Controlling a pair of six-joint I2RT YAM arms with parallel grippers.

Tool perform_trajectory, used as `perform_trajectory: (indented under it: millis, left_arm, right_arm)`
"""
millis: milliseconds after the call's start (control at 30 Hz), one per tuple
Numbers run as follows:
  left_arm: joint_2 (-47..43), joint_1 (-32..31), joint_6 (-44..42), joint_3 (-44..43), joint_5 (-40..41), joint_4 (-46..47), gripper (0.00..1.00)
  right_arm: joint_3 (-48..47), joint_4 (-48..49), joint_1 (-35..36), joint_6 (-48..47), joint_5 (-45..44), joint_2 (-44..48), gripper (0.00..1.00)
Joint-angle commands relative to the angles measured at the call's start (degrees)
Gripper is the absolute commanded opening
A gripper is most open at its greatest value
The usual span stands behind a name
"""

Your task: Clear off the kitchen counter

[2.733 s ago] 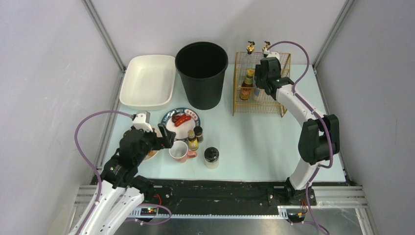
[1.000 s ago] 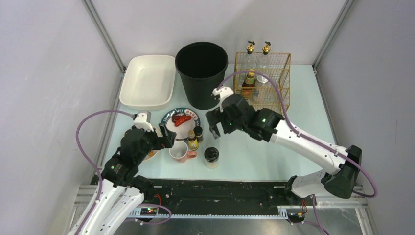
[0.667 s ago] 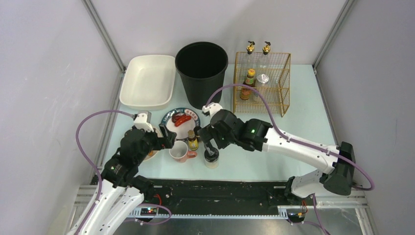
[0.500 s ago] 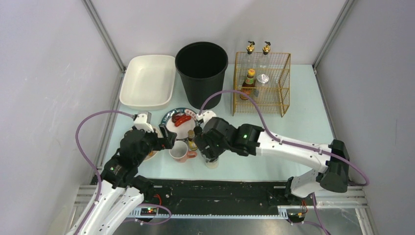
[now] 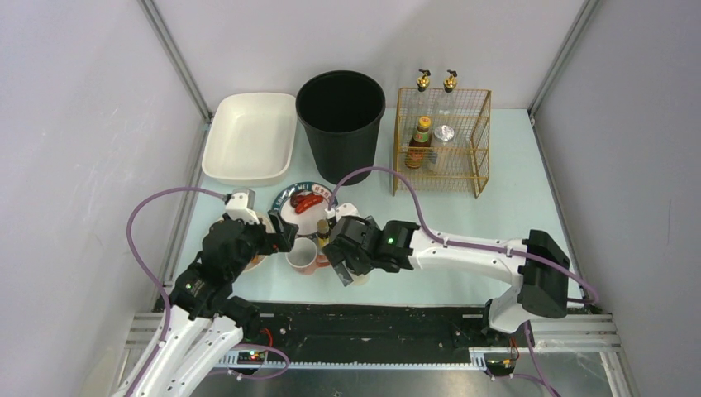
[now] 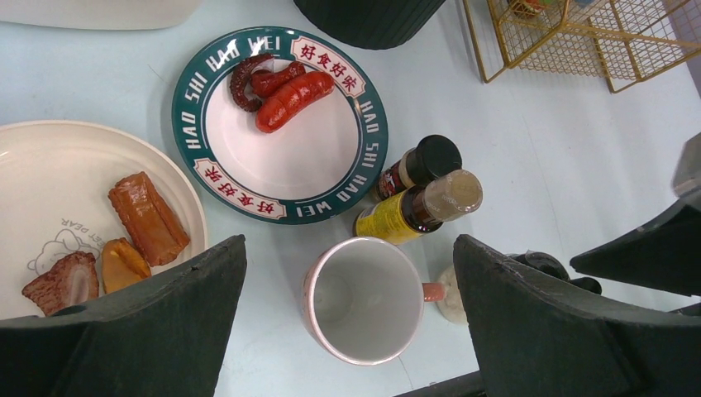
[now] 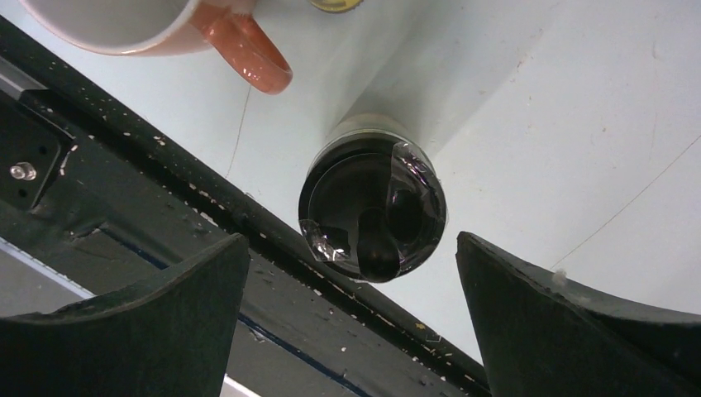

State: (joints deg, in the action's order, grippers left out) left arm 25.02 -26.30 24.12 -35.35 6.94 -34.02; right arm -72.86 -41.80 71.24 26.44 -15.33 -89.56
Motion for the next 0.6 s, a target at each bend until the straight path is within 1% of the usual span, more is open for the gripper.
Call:
perform_trajectory:
  millis: [0, 167, 367, 500, 567]
  left_arm:
    - [-0.67, -0.50, 0.84, -1.47, 0.28, 0.64, 0.98]
    - [-0.80, -0.50, 0.76, -1.47, 0.19, 0.67, 0.98]
    - [-0.67, -0.50, 0.73, -1.48, 0.13, 0.68, 0.98]
    - [-0.46, -0.57, 0.74, -1.52, 0.08, 0.70, 0.98]
    - [-0.35, -0.53, 0.74, -1.51, 0.09, 0.63, 0.98]
  right_arm:
    - [0.34, 1.08, 0.30, 1.91, -1.02, -1.88, 0.99]
    - [0.35, 1.24, 0.28, 2.18, -1.60, -4.00, 0.98]
    - [0.37, 1.86, -0.01, 2.57, -2.49, -5.08, 0.90]
    - [0.35, 2.45, -0.31, 2.51, -2.08, -5.80, 0.82]
    - [0.35, 2.96, -0.48, 2.38, -2.08, -5.88, 0.75]
